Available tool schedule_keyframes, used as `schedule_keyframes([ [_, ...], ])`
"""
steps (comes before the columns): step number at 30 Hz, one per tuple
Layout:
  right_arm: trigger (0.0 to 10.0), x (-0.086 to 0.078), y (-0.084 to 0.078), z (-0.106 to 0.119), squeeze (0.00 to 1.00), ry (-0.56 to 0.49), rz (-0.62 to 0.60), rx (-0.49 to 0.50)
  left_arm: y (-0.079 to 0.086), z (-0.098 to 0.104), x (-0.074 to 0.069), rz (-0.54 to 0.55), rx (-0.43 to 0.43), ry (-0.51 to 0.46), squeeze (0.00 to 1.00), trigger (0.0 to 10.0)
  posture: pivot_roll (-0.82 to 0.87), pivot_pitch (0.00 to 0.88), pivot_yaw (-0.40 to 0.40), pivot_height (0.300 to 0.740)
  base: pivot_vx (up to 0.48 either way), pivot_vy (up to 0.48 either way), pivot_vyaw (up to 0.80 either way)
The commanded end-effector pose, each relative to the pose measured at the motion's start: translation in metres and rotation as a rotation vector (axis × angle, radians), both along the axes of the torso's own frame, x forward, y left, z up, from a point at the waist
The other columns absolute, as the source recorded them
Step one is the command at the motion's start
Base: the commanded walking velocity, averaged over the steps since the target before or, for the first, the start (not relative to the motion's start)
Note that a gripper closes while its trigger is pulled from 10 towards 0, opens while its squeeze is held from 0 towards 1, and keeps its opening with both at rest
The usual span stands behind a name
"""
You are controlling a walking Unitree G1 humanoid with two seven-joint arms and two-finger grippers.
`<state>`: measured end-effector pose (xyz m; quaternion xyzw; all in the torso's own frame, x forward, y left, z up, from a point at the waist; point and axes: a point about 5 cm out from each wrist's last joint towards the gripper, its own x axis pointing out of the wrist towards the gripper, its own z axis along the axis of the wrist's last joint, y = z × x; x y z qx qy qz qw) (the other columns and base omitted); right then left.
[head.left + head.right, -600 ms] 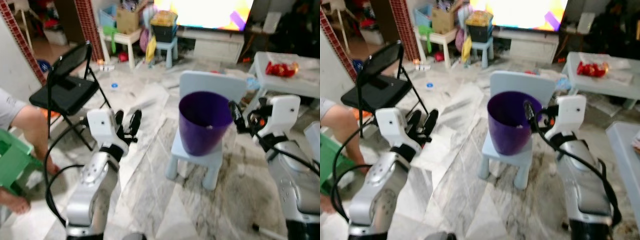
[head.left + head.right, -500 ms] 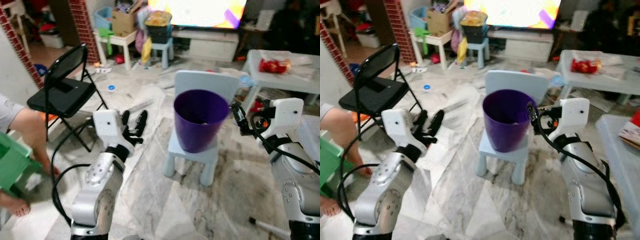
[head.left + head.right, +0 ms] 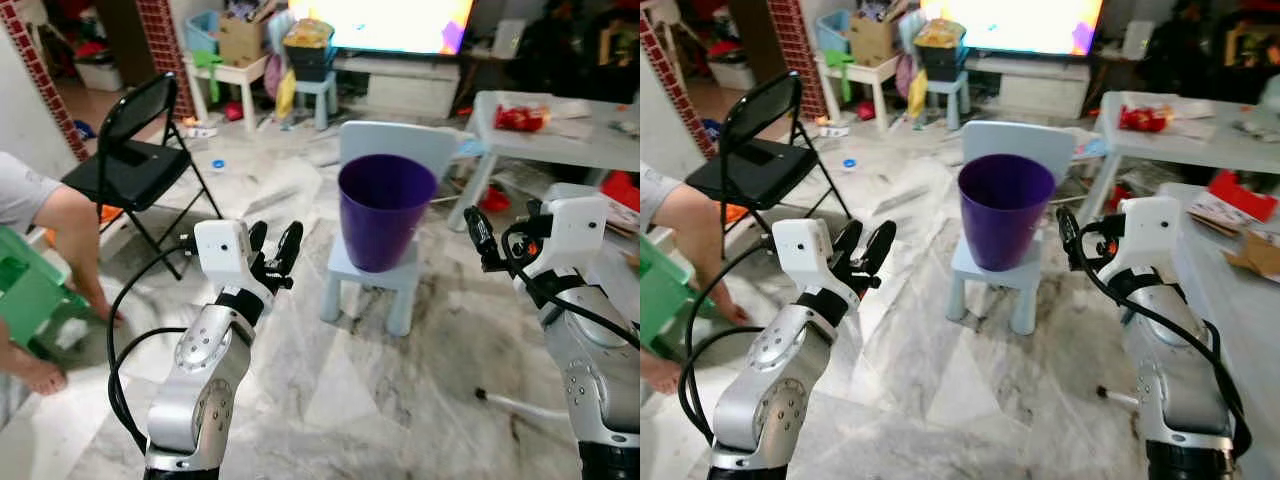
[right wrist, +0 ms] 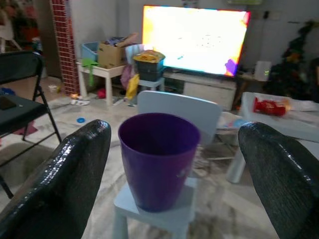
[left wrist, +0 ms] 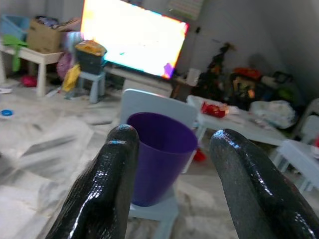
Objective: Picking trash to rubbish bin
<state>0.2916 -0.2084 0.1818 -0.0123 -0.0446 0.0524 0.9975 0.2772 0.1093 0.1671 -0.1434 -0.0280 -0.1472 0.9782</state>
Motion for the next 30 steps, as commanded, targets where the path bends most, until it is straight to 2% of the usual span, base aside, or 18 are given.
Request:
schedule_keyframes([
  [1,10.0,0.0006,-0.0006,0.0048,0.33,-0.016,-0.001,-0.004,0.004,0.001,0.0003,0.013,0.009,-0.012,0.0,10.0,0.0,0.015,-0.04,0.74,0.0,0.0,0.0],
  [4,10.0,0.0011,-0.0008,0.0045,0.27,-0.014,-0.002,-0.004,0.0046,0.0008,0.0012,0.016,0.01,-0.011,0.0,10.0,0.0,0.014,-0.04,0.74,0.0,0.0,0.0],
  [7,10.0,0.0021,-0.0007,0.0043,0.21,-0.012,-0.001,-0.008,0.0066,-0.0002,0.0025,0.023,0.018,-0.013,0.0,10.0,0.0,0.01,-0.04,0.74,0.0,0.0,-0.79],
  [20,10.0,0.0043,0.0008,0.0046,0.18,-0.017,0.004,-0.006,0.01,-0.0007,0.0041,0.031,0.009,-0.019,0.0,10.0,0.01,0.0,-0.04,0.74,0.0,0.0,-0.8],
  [23,10.0,0.0052,0.0009,0.004,0.13,-0.014,0.004,-0.006,0.0116,-0.0015,0.0053,0.036,0.008,-0.016,0.0,10.0,0.01,0.0,-0.041,0.74,0.0,0.0,-0.8],
  [30,10.0,0.0061,0.0012,0.0054,0.13,-0.022,0.004,-0.007,0.0126,-0.0012,0.0061,0.04,-0.008,-0.015,0.0,10.0,0.01,0.0,-0.041,0.74,0.0,0.0,-0.8],
])
